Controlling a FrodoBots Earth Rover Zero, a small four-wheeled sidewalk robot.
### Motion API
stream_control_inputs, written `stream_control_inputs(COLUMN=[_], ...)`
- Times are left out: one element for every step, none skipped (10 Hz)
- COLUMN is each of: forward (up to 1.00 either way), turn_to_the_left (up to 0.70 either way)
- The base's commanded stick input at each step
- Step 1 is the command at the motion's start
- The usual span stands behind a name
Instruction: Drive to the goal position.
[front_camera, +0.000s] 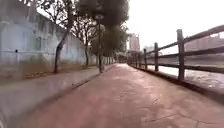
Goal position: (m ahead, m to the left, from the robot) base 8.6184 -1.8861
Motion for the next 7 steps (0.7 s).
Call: stream_control_inputs(forward=[1.0,1.0,1.0,1.0,1.0,1.0,1.0], turn_to_the_left=[0.0,0.0,0.0,0.0,-0.07,-0.39,-0.22])
